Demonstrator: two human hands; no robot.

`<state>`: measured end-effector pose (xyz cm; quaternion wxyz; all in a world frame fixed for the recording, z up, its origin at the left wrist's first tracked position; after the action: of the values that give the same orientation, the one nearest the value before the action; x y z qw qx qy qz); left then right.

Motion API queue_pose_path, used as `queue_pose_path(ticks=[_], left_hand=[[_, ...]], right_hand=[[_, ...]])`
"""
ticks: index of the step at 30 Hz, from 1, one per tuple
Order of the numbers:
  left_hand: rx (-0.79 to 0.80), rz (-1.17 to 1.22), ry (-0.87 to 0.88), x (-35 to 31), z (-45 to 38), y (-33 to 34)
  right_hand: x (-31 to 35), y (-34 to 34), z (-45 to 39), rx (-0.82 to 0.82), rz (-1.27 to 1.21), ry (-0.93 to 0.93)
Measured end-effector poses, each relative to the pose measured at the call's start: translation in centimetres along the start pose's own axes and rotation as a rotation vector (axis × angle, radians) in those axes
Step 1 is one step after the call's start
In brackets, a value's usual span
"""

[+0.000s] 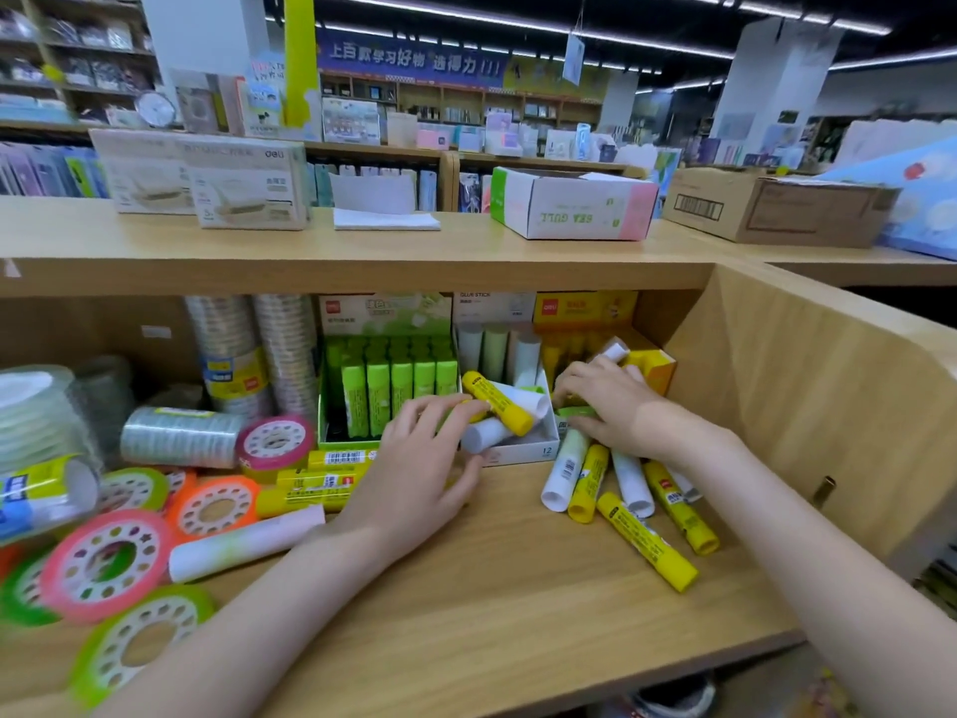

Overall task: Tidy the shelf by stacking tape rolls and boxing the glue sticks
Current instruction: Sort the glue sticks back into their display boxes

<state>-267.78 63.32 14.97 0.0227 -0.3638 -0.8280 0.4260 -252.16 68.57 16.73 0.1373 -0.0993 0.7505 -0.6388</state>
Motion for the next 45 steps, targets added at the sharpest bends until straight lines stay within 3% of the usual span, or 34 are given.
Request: queue_pose_path(ticks=[11, 17, 25, 29, 36, 43, 45], left_hand=[[0.009, 0.028, -0.014, 0.2, 0.1, 0.2], [0.003, 0.034, -0.011, 0.1, 0.0, 0.1], [-0.001, 0.042, -0.015, 0.1, 0.1, 0.0], [0.005, 0.047, -0.026, 0.2, 0.1, 0.1], [0.018, 0.048, -0.022, 0.2, 0.1, 0.1], [0.044, 0.076, -0.015, -0.1, 0.2, 0.3], [0.044, 0.077, -0.012, -0.1, 0.1, 0.3]], right_hand=[[-0.4, -0.1, 0.1, 0.012, 0.072, -0.081], [-1.8, -0.9, 1.0, -0.081, 0.035, -0.084], [-1.1, 0.2, 0.5, 0.029, 0.167, -0.136], [-1.0, -0.9, 0.6, -0.071, 0.138, -0.131], [-1.9, -3.4, 2.6, -0.483, -0.069, -0.171], [-2.9, -1.1, 3.3, -0.436, -0.037, -0.132], [-2.3, -0.8, 2.9, -0.341, 0.063, -0.133]])
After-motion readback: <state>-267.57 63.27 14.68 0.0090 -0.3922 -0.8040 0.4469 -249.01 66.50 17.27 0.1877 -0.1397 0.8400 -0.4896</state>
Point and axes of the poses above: each hand's wrist, its own z-axis away from the middle knuckle, its own y-axis out of the palm, x = y × z, the point moved 9 cm from there along -z, towards the middle knuckle, and after that the axes turned 6 degrees about -x, right-handed, at the moved point
